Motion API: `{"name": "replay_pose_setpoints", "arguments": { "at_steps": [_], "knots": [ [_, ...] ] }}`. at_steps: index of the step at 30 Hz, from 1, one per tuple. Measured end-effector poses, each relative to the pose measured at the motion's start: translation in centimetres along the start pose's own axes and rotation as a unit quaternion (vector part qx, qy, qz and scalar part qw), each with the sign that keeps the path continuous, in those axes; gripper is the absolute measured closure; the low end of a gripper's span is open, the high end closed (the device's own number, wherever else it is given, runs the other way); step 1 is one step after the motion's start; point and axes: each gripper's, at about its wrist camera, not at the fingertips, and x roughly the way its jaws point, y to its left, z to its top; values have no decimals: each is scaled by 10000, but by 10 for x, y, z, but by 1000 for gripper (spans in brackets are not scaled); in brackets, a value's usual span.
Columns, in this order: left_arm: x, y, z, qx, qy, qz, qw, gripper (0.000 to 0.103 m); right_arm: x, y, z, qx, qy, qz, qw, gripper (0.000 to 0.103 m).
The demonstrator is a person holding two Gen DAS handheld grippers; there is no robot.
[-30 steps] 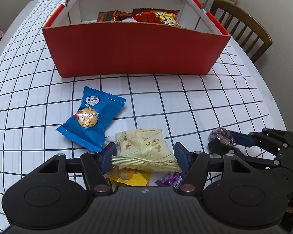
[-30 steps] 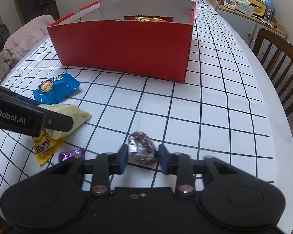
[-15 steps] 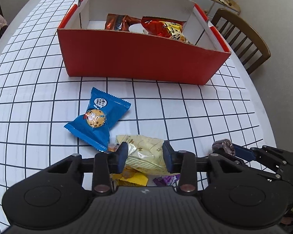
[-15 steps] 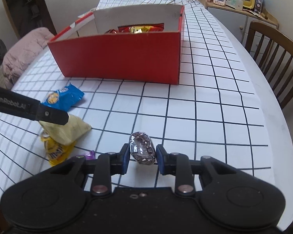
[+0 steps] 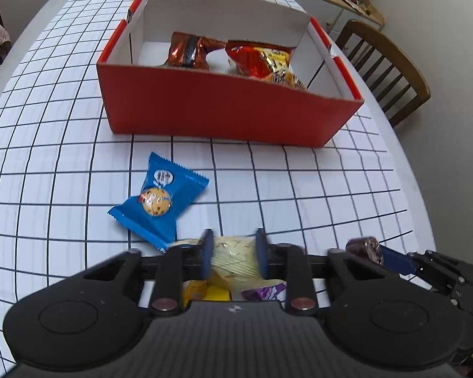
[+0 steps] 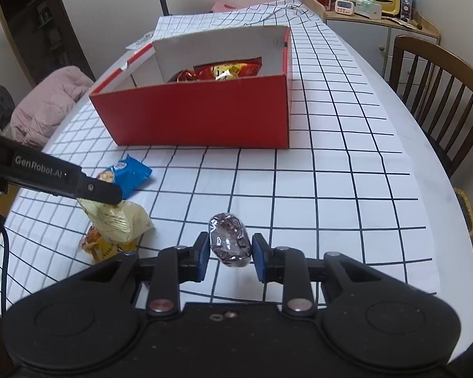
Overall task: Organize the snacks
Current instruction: 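Carry the pale yellow wrapper with the left tool while the right tool carries the foil chocolate over the box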
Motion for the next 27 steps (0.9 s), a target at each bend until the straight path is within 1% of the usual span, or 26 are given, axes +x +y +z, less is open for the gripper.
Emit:
{"name": "replay_pose_setpoints", "arguments": {
  "at_steps": [1,5,8,12,13,15,16,17,19,20,22,24,27],
  "knots": [
    [-1,0,2,-20,21,-12,10000,100,-2,0,1,22,-25,9,10000,76],
    [-4,1,6,39,-32,49,10000,100,-6,-1,7,42,-107,22,9999,76],
    [-3,5,7,-27,44,-97,9999,100,-7,-4,10,67,-118,28,9999,76],
    [-6,4,6,22,47,-113,9999,98,-6,-5,11,92,-105,69,9999,76],
    [-6,5,7,-1,75,-132,9999,95,-5,-5,11,93,-104,74,9999,76],
    [-6,6,7,-19,83,-206,9998,83,-4,-4,11,108,-101,104,9998,76],
    [-6,6,7,-17,84,-208,9997,68,-4,-4,12,111,-102,114,9998,76],
    [-5,6,7,-32,83,-203,9998,47,-4,-4,12,110,-105,120,9998,76],
    [-4,8,6,-133,56,-227,9996,26,-3,-3,12,109,-105,150,9998,76],
    [-1,9,6,-213,91,-250,9994,24,-3,-3,12,104,-99,152,9998,76],
    [10,10,7,-379,330,-233,9985,24,-1,-2,12,97,-74,130,9998,76],
    [21,9,8,-470,482,-67,9977,24,1,-3,11,101,-46,101,9999,76],
    [35,5,7,-376,546,207,9976,24,5,-5,10,107,0,52,9999,76]
  ]
}}
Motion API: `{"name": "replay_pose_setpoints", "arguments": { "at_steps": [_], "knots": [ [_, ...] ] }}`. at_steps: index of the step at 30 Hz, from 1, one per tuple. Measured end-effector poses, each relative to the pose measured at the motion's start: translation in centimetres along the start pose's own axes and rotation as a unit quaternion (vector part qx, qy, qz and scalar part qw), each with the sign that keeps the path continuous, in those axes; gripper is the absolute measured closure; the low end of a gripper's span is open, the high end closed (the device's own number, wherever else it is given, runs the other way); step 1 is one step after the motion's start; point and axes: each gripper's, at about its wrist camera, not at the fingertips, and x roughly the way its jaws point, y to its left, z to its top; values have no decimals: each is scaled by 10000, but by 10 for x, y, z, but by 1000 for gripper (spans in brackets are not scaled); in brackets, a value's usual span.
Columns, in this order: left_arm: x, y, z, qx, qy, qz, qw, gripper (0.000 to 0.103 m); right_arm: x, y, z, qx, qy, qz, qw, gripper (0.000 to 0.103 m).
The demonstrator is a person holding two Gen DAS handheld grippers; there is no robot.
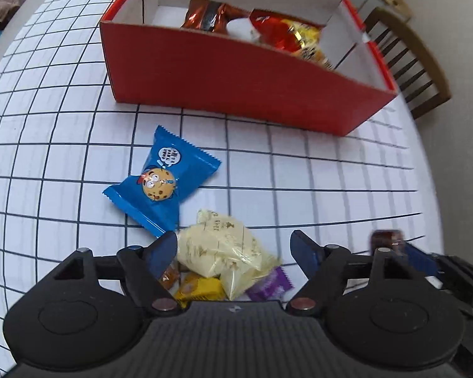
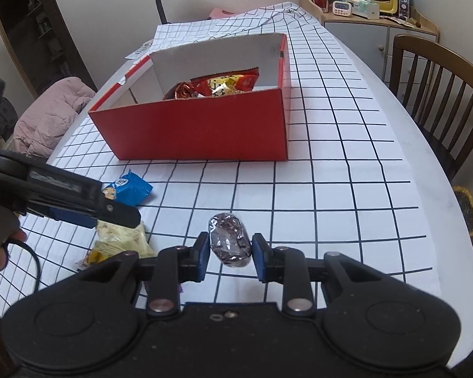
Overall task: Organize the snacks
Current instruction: 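Carry the pale yellow wrapper with the left tool while the right tool carries the foil chocolate over the box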
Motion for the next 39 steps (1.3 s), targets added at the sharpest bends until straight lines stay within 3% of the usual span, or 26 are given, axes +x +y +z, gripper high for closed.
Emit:
{"name": "replay_pose_setpoints", "arguments": {
  "at_steps": [6,12,14,21,30,39],
  "knots": [
    [15,-5,-2,102,143,67,9998,24,9,-4,-4,4,132,-99,9999,76],
    [18,-17,-6,482,48,280,9984,25,15,-6,-7,15,228,-137,9996,76],
    [18,-20,-9,627,-25,386,9973,40,17,-6,-6,2,244,-152,9996,76],
    [18,-14,-10,668,-76,353,9971,53,18,-4,-3,-74,244,-203,9995,76],
    [4,-3,-4,254,-133,14,9996,60,14,-3,6,-76,144,-205,9997,76],
    [-34,8,6,-39,-521,-110,9986,60,-7,7,30,-157,-225,-131,9995,76]
  ]
}}
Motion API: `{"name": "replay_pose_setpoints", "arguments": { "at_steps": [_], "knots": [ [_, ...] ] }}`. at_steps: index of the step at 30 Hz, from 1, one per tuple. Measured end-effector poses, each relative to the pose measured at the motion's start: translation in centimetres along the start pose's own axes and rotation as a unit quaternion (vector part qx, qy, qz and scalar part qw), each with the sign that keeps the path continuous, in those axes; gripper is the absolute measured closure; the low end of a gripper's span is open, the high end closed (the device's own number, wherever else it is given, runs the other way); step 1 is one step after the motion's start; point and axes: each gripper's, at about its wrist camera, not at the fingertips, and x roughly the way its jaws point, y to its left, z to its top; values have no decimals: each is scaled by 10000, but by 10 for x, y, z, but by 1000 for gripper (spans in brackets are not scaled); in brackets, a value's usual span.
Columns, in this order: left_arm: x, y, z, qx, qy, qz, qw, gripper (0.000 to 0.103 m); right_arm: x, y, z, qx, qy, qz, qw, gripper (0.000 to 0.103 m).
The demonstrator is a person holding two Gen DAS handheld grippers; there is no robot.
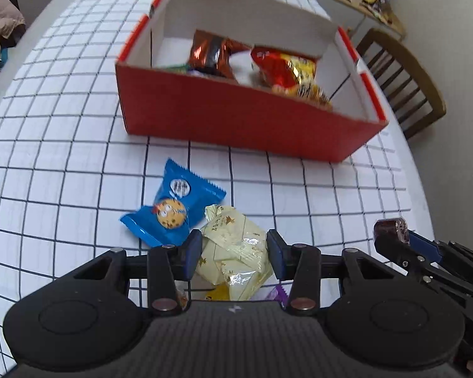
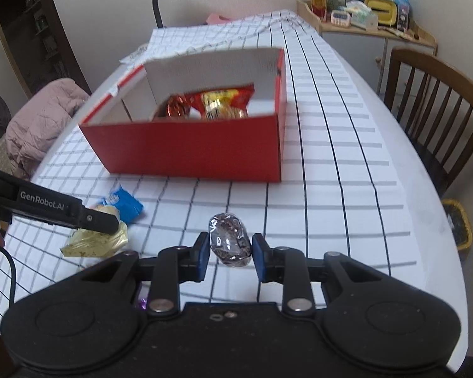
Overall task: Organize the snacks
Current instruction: 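Carry the pale yellow wrapper with the left tool while the right tool carries the foil chocolate over the box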
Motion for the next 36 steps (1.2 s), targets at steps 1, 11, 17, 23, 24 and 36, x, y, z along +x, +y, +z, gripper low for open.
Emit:
{"name": "replay_pose_setpoints", "arguments": {
  "at_steps": [1,11,17,23,24,36],
  "knots": [
    [-5,0,1,-13,-55,-15,10000,59,-3,1,4,-20,-54,7,10000,76],
    [-57,-5,31,84,-802,-16,9967,59,-22,17,49,-384,-512,36,9979,76],
    [-74,-2,59,78,-1164,126,9931,59,-23,23,84,-574,-770,37,9954,76],
    [-76,-8,91,178,-1392,240,9898,59,-7,29,117,-704,-819,34,9941,76],
    [-75,-8,96,174,-1404,259,9896,59,-4,30,122,-705,-816,39,9942,76],
    [-21,-2,139,288,-1255,597,9899,59,69,39,148,-1094,-362,77,9933,76]
  ]
}}
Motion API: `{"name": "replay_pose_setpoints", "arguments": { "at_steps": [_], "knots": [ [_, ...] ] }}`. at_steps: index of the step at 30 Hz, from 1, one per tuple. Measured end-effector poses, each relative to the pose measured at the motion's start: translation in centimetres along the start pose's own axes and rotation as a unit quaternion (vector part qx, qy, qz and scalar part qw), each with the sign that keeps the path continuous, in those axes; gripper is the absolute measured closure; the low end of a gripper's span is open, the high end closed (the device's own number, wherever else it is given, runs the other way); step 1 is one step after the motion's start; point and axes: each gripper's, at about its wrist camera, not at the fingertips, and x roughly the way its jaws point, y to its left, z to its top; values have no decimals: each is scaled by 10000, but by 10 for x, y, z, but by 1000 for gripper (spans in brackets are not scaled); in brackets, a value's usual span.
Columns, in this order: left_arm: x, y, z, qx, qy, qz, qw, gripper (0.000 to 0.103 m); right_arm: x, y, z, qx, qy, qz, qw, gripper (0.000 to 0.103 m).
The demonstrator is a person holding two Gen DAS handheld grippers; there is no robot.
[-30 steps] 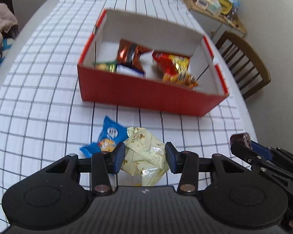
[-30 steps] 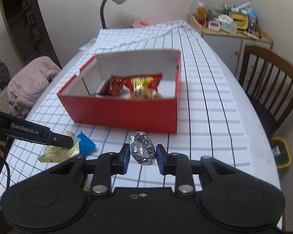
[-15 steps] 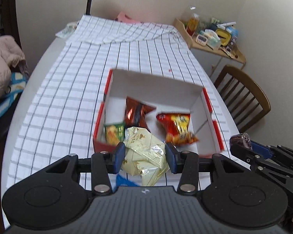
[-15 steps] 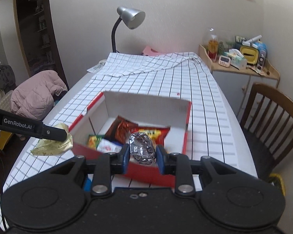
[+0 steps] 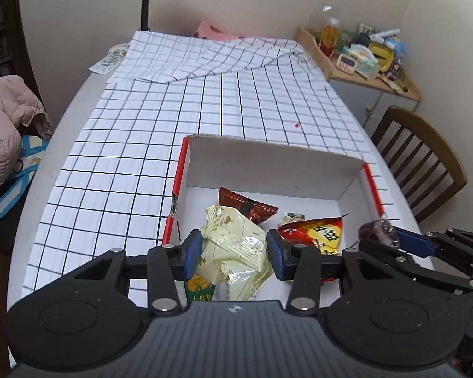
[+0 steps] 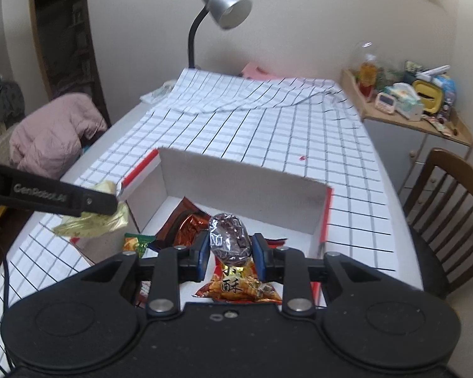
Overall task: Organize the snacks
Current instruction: 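Carry the pale yellow wrapper with the left tool while the right tool carries the foil chocolate over the box, then open the left tool to drop the yellow wrapper while the right tool releases the foil chocolate into the box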
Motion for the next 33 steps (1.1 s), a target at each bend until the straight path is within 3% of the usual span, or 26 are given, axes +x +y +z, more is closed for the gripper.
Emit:
{"name": "replay_pose_setpoints", "arguments": {
  "at_steps": [13,33],
  "knots": [
    [62,2,2,137,452,136,9988,59,67,23,-6,-457,608,366,9964,76],
    [96,-3,-6,402,768,169,9961,58,97,30,-13,-529,947,473,9930,74]
  ]
}}
